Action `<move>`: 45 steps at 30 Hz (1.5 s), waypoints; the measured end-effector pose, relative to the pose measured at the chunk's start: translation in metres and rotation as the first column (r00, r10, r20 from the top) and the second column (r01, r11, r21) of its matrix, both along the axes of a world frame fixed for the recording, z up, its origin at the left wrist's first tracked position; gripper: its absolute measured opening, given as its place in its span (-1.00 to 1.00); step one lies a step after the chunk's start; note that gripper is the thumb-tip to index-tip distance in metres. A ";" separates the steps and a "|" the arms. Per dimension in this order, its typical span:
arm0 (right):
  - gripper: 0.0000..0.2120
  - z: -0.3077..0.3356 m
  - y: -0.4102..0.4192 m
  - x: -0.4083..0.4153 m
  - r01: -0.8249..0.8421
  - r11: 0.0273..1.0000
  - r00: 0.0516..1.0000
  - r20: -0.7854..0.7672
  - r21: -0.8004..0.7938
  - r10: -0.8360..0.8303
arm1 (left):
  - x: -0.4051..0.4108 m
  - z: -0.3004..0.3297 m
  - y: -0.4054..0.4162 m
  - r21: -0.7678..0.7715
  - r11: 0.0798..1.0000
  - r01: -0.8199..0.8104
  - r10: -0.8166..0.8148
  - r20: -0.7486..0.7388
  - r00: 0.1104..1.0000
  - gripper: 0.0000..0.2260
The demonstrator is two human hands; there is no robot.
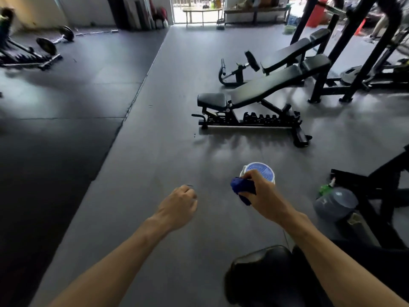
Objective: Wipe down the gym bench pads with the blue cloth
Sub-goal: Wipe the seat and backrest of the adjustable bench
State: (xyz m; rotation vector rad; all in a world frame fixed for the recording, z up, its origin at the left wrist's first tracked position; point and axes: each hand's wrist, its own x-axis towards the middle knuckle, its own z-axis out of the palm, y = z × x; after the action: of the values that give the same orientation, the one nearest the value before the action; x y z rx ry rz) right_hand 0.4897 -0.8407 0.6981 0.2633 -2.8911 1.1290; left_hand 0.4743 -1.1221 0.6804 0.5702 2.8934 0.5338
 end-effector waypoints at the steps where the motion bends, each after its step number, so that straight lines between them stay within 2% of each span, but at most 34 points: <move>1: -0.63 0.001 -0.008 -0.013 0.005 1.000 1.000 -0.005 0.000 -0.005 | -0.016 -0.001 -0.007 0.002 1.000 0.024 -0.024 -0.007 1.000 -0.63; 3: -0.61 0.004 -0.022 -0.040 0.024 1.000 0.999 -0.027 -0.001 -0.024 | -0.047 0.002 -0.014 -0.013 0.998 0.064 -0.064 0.016 0.998 -0.58; 6: -0.58 0.006 -0.036 -0.082 0.027 1.000 0.999 -0.034 -0.002 -0.027 | -0.092 0.005 -0.011 0.026 0.995 0.098 -0.098 0.000 0.995 -0.65; 11: -0.58 0.011 -0.055 -0.169 0.042 0.999 0.997 -0.064 -0.020 -0.043 | -0.170 0.009 0.019 0.096 0.987 0.130 -0.125 -0.061 0.990 -0.31; 16: -0.61 0.014 -0.060 -0.289 0.047 0.991 0.993 -0.106 -0.125 -0.061 | -0.284 0.003 0.047 0.231 0.968 0.097 -0.054 -0.184 0.981 -0.15; 20: -0.65 0.029 -0.049 -0.396 0.052 0.994 0.988 -0.137 -0.093 -0.065 | -0.393 0.017 0.066 0.299 0.949 0.096 -0.026 -0.229 0.973 -0.07; 22: -0.65 0.037 -0.040 -0.448 0.024 0.994 0.990 -0.135 -0.108 -0.039 | -0.446 0.027 0.074 0.294 0.950 0.102 -0.029 -0.244 0.969 -0.09; 28: -0.73 0.057 -0.023 -0.584 -0.065 0.991 0.990 -0.131 -0.114 0.049 | -0.585 0.037 0.081 0.253 0.961 0.107 -0.015 -0.342 0.939 -0.32; 33: -0.80 0.049 -0.013 -0.685 -0.105 0.986 0.994 -0.044 -0.133 0.100 | -0.688 0.032 0.087 0.205 0.975 0.086 -0.011 -0.342 0.940 -0.34; 37: -0.77 0.033 -0.006 -0.773 -0.081 0.993 0.997 -0.025 -0.089 0.079 | -0.779 0.019 0.094 0.146 0.986 0.087 -0.032 -0.346 0.938 -0.54; 40: -0.73 0.024 -0.003 -0.840 -0.084 0.993 0.996 -0.005 -0.079 0.084 | -0.846 0.016 0.095 0.120 0.990 0.070 -0.026 -0.332 0.943 -0.54; 45: -0.79 0.013 0.007 -0.944 -0.104 0.993 0.993 0.042 -0.057 0.107 | -0.950 0.002 0.101 0.085 0.994 0.070 -0.034 -0.361 0.932 -0.59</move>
State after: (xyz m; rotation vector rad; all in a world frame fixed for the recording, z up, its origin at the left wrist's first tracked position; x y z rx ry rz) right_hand -0.4544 -0.8339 0.7107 0.3982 -2.9115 1.2432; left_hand -0.4761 -1.0213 0.6828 0.8371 3.1941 0.6236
